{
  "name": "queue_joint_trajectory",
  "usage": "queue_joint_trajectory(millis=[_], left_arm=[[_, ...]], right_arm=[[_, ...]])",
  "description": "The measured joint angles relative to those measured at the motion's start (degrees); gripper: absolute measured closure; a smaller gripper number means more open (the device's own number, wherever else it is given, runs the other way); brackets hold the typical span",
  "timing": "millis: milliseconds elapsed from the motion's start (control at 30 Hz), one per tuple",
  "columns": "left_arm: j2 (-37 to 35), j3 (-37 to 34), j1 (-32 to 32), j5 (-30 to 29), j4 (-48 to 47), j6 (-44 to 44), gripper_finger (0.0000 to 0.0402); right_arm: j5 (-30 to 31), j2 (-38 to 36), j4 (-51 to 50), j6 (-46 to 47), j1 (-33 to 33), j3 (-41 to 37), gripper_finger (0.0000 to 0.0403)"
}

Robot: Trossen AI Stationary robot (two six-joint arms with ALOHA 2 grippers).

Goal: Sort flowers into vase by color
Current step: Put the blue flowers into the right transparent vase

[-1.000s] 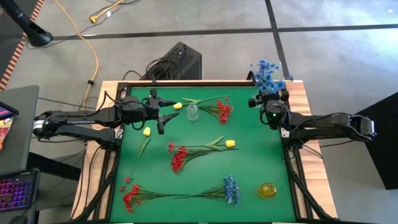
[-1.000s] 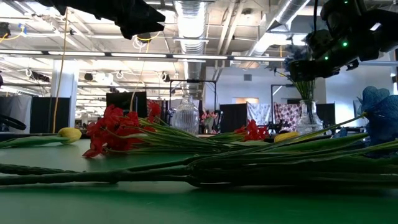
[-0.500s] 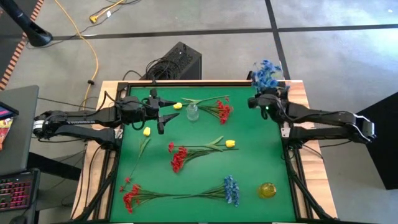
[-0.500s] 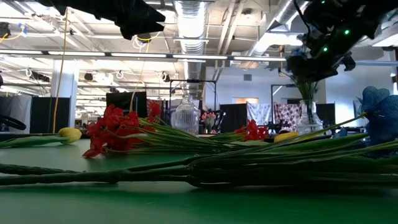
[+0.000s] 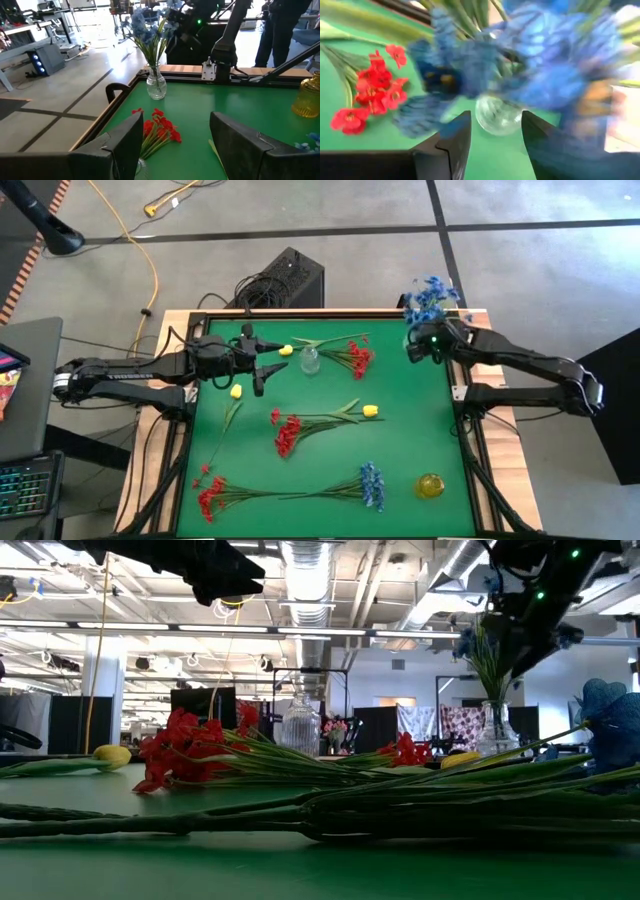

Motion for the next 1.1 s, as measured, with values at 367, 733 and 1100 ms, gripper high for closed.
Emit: queue_joint_trajectory(millis=[367, 733, 1100], left_arm=[[-0.02, 0.00, 0.00, 2.39, -0.76, -0.02, 0.0181], [-0.02, 0.00, 0.00, 2.43, -1.51, 0.13, 0.0181], [-0.01, 0.00, 0.02, 4.50, -1.51, 0.16, 0.0181]], right_arm=[[-10.86, 0.09, -15.51, -0.02, -0.12, 8.07, 0.0202], [-30.04, 0.09, -19.98, 0.00, -0.05, 9.26, 0.0202], [-38.49, 0.09, -19.92, 7.48, 7.28, 9.26, 0.0202]])
